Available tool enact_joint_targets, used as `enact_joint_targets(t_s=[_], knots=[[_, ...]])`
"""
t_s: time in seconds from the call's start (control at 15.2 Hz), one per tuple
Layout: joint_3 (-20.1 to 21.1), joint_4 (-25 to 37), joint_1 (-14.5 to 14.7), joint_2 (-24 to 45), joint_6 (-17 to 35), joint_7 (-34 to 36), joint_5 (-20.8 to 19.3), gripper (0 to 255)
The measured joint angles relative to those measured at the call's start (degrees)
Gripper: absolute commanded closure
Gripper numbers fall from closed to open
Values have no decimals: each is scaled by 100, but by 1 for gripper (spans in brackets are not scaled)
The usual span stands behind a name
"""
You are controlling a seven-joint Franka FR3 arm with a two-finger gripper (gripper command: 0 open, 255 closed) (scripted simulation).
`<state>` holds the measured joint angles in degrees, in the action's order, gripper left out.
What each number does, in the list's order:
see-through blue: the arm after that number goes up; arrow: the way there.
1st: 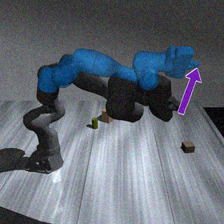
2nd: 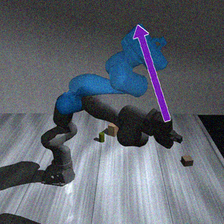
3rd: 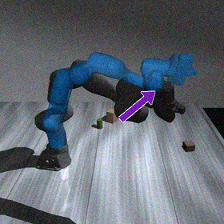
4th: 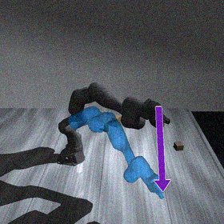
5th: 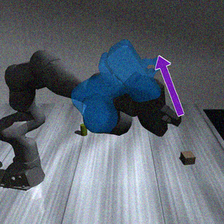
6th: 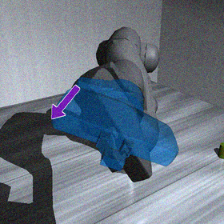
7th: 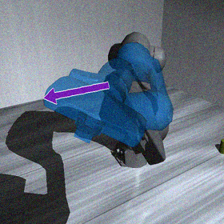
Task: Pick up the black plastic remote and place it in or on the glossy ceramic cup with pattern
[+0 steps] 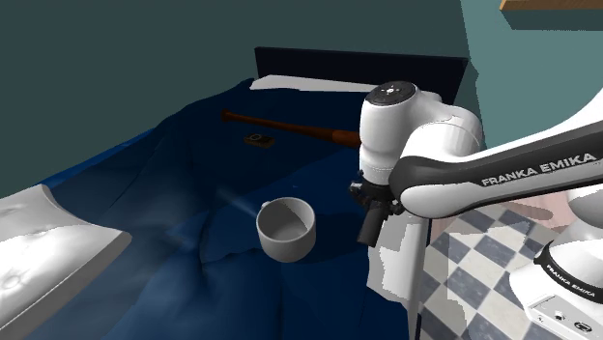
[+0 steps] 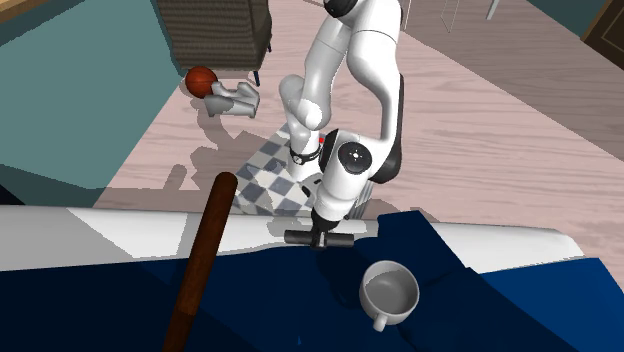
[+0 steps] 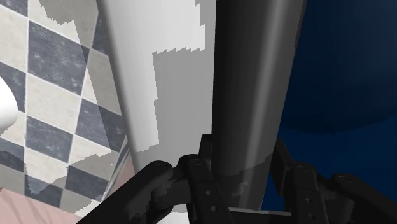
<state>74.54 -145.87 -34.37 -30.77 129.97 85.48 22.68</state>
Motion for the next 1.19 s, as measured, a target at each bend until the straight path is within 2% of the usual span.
enact_joint_targets(t_s=[0.26, 0.86, 1.19], knots=[[-377, 90, 277, -179, -346, -81, 4, 255], [-1081, 421, 669, -545, -1136, -245, -62, 255], [-1370, 626, 785, -689, -1520, -313, -122, 255]])
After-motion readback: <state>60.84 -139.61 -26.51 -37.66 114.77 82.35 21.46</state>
